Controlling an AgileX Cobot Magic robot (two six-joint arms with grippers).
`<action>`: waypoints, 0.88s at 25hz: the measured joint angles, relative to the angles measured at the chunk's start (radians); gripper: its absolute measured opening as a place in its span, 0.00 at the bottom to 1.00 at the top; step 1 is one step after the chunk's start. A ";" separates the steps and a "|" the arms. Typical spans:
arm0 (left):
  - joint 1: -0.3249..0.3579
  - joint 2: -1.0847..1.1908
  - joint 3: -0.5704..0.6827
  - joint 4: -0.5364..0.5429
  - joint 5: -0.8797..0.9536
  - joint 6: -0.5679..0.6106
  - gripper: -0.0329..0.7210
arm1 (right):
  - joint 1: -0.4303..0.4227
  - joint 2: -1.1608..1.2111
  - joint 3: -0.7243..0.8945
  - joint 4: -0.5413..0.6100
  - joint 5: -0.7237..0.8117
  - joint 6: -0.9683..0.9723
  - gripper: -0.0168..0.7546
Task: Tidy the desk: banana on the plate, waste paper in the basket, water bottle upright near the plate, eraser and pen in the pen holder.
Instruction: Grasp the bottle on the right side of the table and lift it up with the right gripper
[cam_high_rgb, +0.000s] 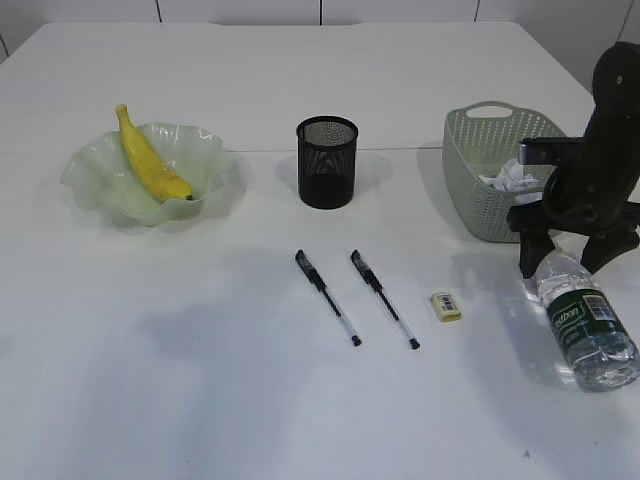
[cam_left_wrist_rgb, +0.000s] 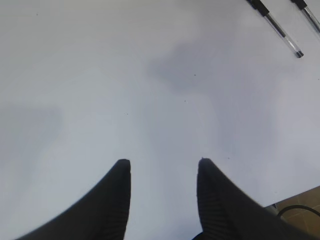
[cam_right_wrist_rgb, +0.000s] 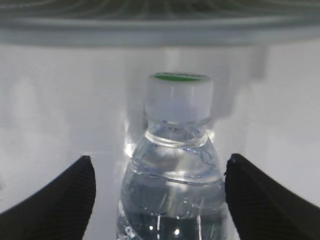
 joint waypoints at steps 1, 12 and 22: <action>0.000 0.000 0.000 0.000 0.000 0.000 0.45 | 0.000 0.005 0.000 0.000 0.000 0.000 0.80; 0.000 0.000 0.000 -0.002 0.000 0.000 0.45 | 0.000 0.018 0.000 -0.012 0.000 0.000 0.80; 0.000 0.000 0.000 -0.002 0.000 0.000 0.45 | 0.000 0.021 0.000 -0.001 0.000 -0.005 0.80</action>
